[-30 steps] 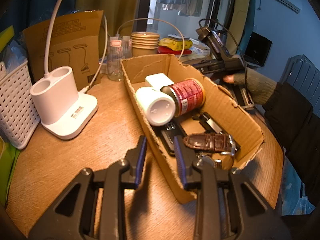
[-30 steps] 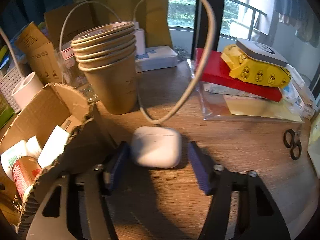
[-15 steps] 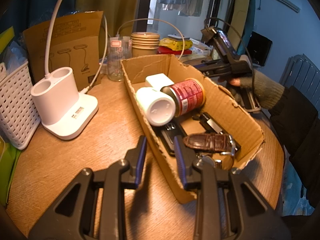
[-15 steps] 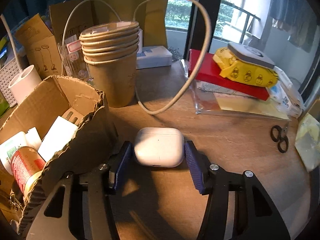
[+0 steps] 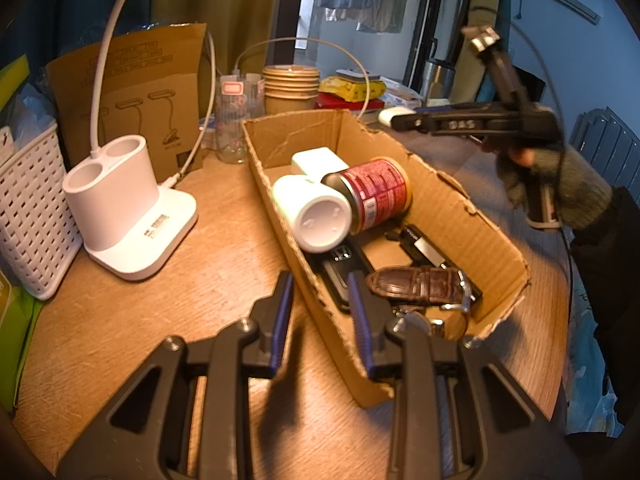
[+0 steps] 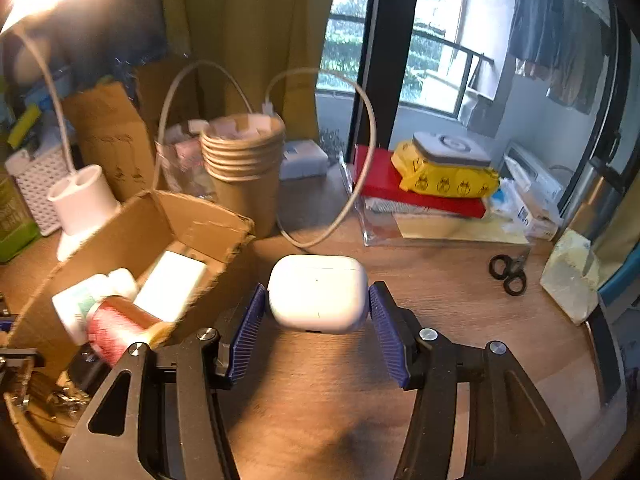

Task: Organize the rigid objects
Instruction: 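Carry the earbud case with the right gripper over the box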

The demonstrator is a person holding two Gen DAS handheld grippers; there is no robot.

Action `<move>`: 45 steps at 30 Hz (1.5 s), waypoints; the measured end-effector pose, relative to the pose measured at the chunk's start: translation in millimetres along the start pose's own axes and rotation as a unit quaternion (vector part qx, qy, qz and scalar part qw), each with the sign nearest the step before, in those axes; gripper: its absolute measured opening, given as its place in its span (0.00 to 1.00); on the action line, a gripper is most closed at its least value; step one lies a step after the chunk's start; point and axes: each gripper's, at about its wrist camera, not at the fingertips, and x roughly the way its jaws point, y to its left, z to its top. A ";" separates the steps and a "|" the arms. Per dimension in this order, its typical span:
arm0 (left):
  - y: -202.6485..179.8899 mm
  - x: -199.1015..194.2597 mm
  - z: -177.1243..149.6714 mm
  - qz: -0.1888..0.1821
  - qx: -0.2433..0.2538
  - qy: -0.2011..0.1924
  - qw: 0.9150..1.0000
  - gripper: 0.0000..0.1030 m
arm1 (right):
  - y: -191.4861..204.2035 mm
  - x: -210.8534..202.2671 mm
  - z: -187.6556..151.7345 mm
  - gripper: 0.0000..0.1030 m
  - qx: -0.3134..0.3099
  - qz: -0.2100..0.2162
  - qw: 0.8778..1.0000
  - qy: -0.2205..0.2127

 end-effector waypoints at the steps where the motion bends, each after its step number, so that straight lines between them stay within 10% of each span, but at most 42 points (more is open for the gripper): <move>1: 0.0 0.1 0.0 0.000 0.000 0.000 1.000 0.29 | 3.4 -6.2 0.0 0.55 -0.003 0.002 1.000 -0.004; 45: 3.5 -0.9 1.8 0.004 0.003 -0.001 1.000 0.29 | 129.1 -54.5 -46.5 0.55 -0.079 0.079 0.994 0.006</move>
